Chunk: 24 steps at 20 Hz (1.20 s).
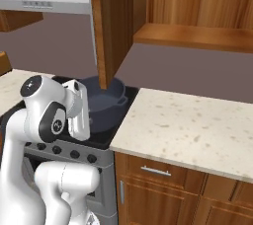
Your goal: Pick the kettle from the cabinet and place it on a stove burner. Then pick the pot from the counter and place it on another stove burner. Finally, turn both burners on.
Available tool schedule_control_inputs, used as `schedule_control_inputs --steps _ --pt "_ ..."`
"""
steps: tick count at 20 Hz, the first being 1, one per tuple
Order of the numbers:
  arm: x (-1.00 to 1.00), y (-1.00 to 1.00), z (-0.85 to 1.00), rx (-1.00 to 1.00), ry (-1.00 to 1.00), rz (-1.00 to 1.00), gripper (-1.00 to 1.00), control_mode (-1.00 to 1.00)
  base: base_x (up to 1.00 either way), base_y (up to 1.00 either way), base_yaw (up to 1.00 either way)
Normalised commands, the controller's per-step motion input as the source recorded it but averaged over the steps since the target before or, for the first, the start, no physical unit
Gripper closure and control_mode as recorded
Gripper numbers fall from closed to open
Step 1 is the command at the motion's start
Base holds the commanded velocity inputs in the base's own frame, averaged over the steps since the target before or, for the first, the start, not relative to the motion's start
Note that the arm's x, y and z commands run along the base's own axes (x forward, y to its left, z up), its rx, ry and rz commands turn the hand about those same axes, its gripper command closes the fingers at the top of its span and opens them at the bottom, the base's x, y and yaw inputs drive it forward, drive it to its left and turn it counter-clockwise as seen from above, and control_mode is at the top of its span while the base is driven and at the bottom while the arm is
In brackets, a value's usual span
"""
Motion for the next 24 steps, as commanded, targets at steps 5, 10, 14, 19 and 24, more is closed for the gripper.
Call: schedule_control_inputs --steps 5,10,14,19,24 --pt "0.00 0.00 0.00 0.00 0.00 0.00 1.00 -1.00 0.00 0.00 0.00" --pt "0.00 0.31 -0.01 -0.01 0.00 0.01 1.00 -1.00 0.00 0.00 0.00" --pt "0.03 0.49 -0.01 -0.02 0.00 0.00 1.00 -1.00 0.00 0.00 0.00" --pt "0.14 0.33 0.00 0.00 0.00 0.00 1.00 -1.00 0.00 0.00 0.00" --pt "0.38 0.26 0.00 0.00 0.00 0.00 1.00 -1.00 0.00 0.00 0.00"
